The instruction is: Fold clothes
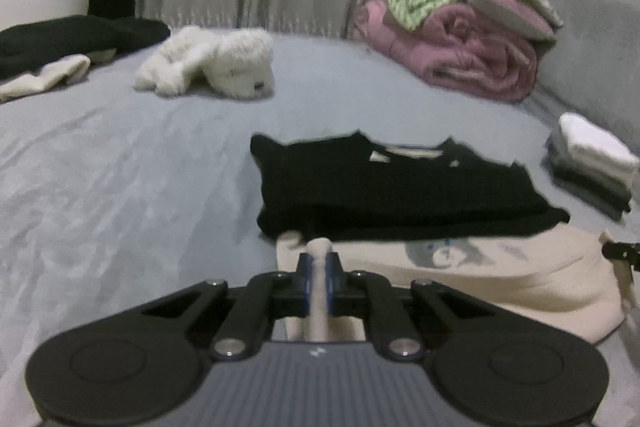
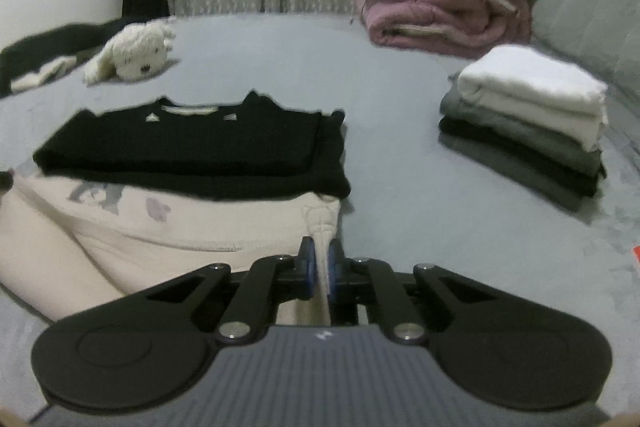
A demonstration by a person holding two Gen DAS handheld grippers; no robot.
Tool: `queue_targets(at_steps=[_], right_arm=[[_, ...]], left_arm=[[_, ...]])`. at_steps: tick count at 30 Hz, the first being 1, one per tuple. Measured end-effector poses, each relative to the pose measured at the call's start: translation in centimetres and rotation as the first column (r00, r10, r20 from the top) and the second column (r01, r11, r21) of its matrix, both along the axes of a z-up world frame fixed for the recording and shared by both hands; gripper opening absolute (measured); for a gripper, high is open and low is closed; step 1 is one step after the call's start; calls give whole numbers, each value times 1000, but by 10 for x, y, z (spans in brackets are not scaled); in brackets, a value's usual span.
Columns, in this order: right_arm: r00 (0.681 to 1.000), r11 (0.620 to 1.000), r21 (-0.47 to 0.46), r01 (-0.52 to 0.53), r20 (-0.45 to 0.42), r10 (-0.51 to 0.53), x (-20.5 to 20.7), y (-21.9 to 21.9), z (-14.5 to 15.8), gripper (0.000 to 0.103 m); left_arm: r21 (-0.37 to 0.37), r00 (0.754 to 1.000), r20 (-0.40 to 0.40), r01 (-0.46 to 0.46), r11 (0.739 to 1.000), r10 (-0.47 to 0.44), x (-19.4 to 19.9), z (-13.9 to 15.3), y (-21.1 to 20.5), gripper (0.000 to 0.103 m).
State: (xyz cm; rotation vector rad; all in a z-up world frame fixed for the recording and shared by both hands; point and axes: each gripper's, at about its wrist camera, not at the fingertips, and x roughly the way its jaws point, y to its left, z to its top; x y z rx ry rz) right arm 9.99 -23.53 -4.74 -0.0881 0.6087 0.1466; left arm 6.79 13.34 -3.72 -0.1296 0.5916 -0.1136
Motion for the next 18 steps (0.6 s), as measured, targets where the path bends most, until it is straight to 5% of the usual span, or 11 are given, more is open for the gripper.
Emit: queue_targets(at_steps=[12, 18], right_arm=[[985, 997, 29, 70, 155, -73, 3, -2, 12, 6], [990, 996, 22, 81, 111, -83, 28, 3, -3, 6]], left_arm=[[-18, 992, 91, -85, 996, 86, 6, 10, 4, 7], [30, 992, 45, -123, 992, 122, 25, -6, 0, 7]])
